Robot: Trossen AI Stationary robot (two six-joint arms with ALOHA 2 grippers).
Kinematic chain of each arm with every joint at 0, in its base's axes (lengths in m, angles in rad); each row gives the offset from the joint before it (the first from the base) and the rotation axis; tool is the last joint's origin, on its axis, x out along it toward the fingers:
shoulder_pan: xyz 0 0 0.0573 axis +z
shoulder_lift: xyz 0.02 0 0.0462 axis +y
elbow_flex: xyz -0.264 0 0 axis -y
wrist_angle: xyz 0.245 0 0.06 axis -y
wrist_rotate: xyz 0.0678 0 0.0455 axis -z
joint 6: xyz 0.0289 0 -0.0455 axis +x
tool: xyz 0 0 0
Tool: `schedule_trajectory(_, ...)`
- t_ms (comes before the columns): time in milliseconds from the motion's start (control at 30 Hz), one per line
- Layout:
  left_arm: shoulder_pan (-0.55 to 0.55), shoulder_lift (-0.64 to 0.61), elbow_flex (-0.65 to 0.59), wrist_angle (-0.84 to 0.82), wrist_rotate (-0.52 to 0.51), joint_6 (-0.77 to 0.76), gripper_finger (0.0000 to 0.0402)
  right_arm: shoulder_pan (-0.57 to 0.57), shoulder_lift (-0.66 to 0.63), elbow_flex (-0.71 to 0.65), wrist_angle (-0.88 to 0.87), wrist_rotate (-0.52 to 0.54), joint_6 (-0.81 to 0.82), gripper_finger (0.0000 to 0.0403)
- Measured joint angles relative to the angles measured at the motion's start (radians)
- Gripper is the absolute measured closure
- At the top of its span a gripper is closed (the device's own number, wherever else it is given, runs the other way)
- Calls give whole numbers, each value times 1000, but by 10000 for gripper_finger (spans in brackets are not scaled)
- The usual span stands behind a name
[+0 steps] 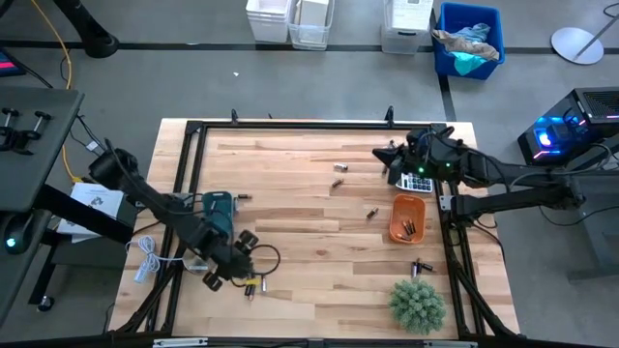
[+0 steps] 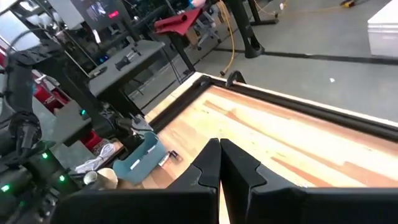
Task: Sort batteries
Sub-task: Put the black battery into the orange bin
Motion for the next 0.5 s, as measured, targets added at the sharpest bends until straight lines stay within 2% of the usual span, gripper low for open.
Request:
schedule_trajectory(167, 48, 79, 0, 33, 16, 199, 236, 0, 2, 0, -48, -3, 10, 402)
schedule_trajectory(367, 107, 172, 0, 51, 20, 291, 236, 0, 2, 0, -67, -3, 10, 402)
schedule_trajectory(500, 129, 213, 0, 53, 83, 310, 236, 0, 2, 0, -70, -3, 10, 402)
